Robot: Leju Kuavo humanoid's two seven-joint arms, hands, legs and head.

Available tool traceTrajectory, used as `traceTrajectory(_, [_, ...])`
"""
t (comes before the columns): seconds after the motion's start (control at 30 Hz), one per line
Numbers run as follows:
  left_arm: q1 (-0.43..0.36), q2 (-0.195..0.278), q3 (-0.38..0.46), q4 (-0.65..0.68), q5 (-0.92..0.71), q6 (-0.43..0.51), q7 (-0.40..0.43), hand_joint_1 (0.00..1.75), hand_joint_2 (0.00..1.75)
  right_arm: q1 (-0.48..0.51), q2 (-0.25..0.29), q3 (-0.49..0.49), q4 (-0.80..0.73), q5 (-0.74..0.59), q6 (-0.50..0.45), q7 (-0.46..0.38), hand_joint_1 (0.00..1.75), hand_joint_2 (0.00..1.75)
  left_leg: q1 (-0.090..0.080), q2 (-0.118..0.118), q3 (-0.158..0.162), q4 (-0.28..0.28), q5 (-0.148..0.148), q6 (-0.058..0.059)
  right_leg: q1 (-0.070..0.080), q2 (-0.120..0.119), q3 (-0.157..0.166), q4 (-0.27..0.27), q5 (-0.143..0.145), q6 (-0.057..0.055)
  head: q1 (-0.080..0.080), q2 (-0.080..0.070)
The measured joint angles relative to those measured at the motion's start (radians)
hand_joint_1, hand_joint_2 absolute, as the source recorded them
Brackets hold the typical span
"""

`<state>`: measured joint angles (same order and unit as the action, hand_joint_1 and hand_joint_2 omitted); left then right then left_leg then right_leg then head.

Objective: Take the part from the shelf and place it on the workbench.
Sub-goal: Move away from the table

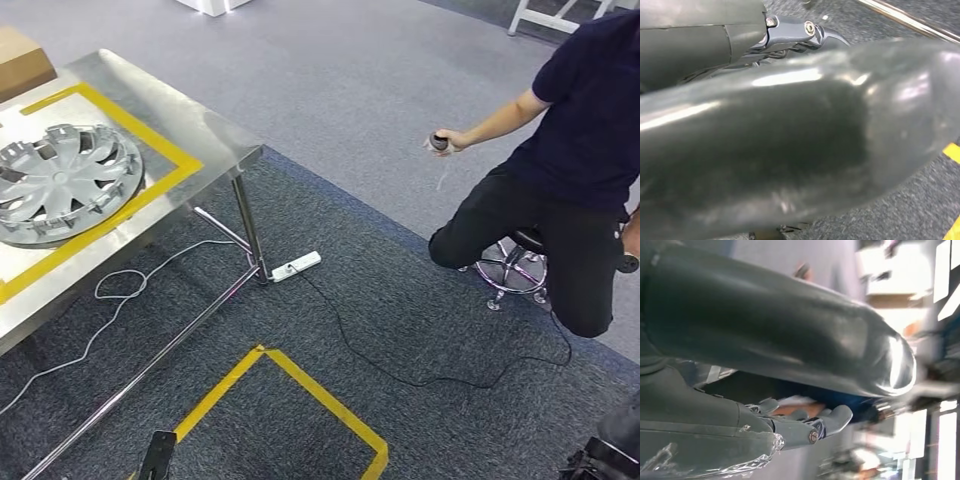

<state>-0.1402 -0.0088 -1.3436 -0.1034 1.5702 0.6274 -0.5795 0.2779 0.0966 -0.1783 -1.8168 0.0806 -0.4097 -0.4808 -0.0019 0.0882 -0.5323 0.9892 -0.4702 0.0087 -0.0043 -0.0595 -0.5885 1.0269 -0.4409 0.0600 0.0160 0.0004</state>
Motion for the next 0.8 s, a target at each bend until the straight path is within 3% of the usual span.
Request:
traceTrajectory(0.1, [0.005, -0.002, 0.003, 0.000, 0.000, 0.000, 0.000, 0.00, 0.00, -0.002, 0.037, -0.116, 0.083, 0.006, 0.061, -0.010, 0.00, 0.00, -0.001, 0.020, 0.004, -0.002, -0.002, -0.016, 0.003, 0.021, 0.001, -0.010, 0.005, -0.022, -0.004, 0.000])
traceTrajectory(0.17, [0.006, -0.003, 0.005, 0.000, 0.000, 0.000, 0.000, 0.00, 0.00, -0.006, 0.060, -0.187, 0.122, 0.011, 0.086, -0.023, 0.00, 0.00, 0.002, -0.010, -0.006, 0.024, -0.026, -0.027, -0.002, 0.040, -0.001, -0.014, 0.011, -0.033, -0.006, 0.000])
traceTrajectory(0.23, [0.011, -0.003, 0.007, 0.000, 0.000, 0.000, -0.001, 0.00, 0.00, -0.019, 0.080, -0.232, 0.150, 0.032, 0.092, -0.019, 0.00, 0.00, 0.004, -0.060, -0.054, 0.132, -0.087, -0.032, -0.005, 0.064, -0.003, -0.017, 0.015, -0.040, -0.011, 0.000])
traceTrajectory(0.27, [0.015, -0.004, 0.008, 0.000, 0.000, 0.000, -0.001, 0.00, 0.00, -0.029, 0.090, -0.254, 0.167, 0.048, 0.095, -0.012, 0.00, 0.00, 0.004, -0.073, -0.088, 0.201, -0.117, -0.032, -0.005, 0.078, -0.005, -0.017, 0.016, -0.042, -0.012, 0.000])
traceTrajectory(0.3, [0.018, -0.004, 0.010, 0.000, 0.000, 0.000, -0.001, 0.00, 0.00, -0.039, 0.102, -0.283, 0.190, 0.065, 0.099, -0.005, 0.00, 0.00, 0.003, -0.079, -0.116, 0.256, -0.131, -0.031, -0.004, 0.093, -0.005, -0.017, 0.016, -0.043, -0.013, 0.000])
traceTrajectory(0.33, [0.021, -0.005, 0.011, 0.000, 0.000, 0.000, 0.000, 0.00, 0.00, -0.049, 0.114, -0.319, 0.219, 0.079, 0.105, -0.001, 0.00, 0.00, 0.003, -0.083, -0.130, 0.277, -0.125, -0.029, -0.004, 0.108, -0.006, -0.017, 0.017, -0.044, -0.013, 0.000])
traceTrajectory(0.4, [0.023, -0.006, 0.014, 0.000, 0.000, 0.000, 0.000, 0.00, 0.00, -0.071, 0.133, -0.399, 0.287, 0.102, 0.123, -0.005, 0.00, 0.00, 0.002, -0.092, -0.107, 0.212, -0.064, -0.023, -0.004, 0.135, -0.005, -0.016, 0.019, -0.042, -0.013, 0.000])
traceTrajectory(0.47, [0.022, -0.006, 0.017, 0.000, 0.000, 0.000, 0.000, 0.00, 0.00, -0.092, 0.144, -0.468, 0.353, 0.123, 0.136, -0.016, 0.00, 0.00, 0.005, -0.136, -0.049, 0.083, -0.002, -0.015, -0.005, 0.159, -0.007, -0.015, 0.022, -0.035, -0.013, 0.000])
traceTrajectory(0.53, [0.021, -0.009, 0.019, 0.000, 0.000, 0.001, 0.000, 0.00, 0.00, -0.106, 0.149, -0.524, 0.411, 0.146, 0.146, -0.028, 0.00, 0.00, 0.009, -0.176, -0.018, 0.010, 0.015, -0.012, -0.008, 0.181, -0.016, -0.014, 0.026, -0.025, -0.012, 0.000])
traceTrajectory(0.57, [0.021, -0.010, 0.019, 0.000, 0.000, 0.001, 0.000, 0.00, 0.00, -0.118, 0.149, -0.552, 0.449, 0.161, 0.150, -0.036, 0.00, 0.00, 0.009, -0.178, -0.015, 0.003, 0.011, -0.010, -0.008, 0.194, -0.023, -0.016, 0.030, -0.018, -0.012, 0.000])
traceTrajectory(0.6, [0.022, -0.012, 0.020, 0.000, 0.000, 0.001, 0.000, 0.00, 0.00, -0.135, 0.148, -0.586, 0.501, 0.181, 0.154, -0.044, 0.00, 0.00, 0.011, -0.164, -0.014, -0.001, 0.014, -0.008, -0.010, 0.207, -0.028, -0.019, 0.033, -0.012, -0.012, 0.000])
traceTrajectory(0.63, [0.021, -0.012, 0.022, 0.000, 0.000, 0.001, 0.000, 0.00, 0.00, -0.152, 0.146, -0.625, 0.561, 0.205, 0.157, -0.052, 0.00, 0.00, 0.012, -0.150, -0.011, -0.004, 0.017, -0.003, -0.009, 0.201, -0.032, -0.018, 0.031, -0.007, -0.011, 0.000])
traceTrajectory(0.7, [0.020, -0.012, 0.025, 0.001, 0.000, 0.001, 0.000, 0.00, 0.00, -0.179, 0.141, -0.712, 0.680, 0.249, 0.162, -0.063, 0.00, 0.00, 0.013, -0.124, -0.009, -0.009, 0.020, 0.010, -0.006, 0.147, -0.059, 0.039, -0.007, 0.000, -0.004, 0.000])
traceTrajectory(0.73, [0.022, -0.012, 0.027, 0.001, 0.000, 0.001, 0.000, 0.00, 0.00, -0.189, 0.138, -0.748, 0.731, 0.266, 0.163, -0.066, 0.00, 0.00, 0.011, -0.112, -0.009, -0.009, 0.020, 0.014, -0.005, 0.110, -0.086, 0.098, -0.042, 0.003, -0.001, 0.000])
traceTrajectory(0.8, [0.031, -0.012, 0.028, 0.001, 0.000, 0.001, 0.000, 0.00, 0.00, -0.215, 0.125, -0.802, 0.835, 0.298, 0.163, -0.059, 0.00, 0.00, 0.007, -0.080, -0.010, -0.009, 0.019, 0.017, -0.006, 0.077, -0.145, 0.222, -0.102, 0.010, 0.001, 0.000])
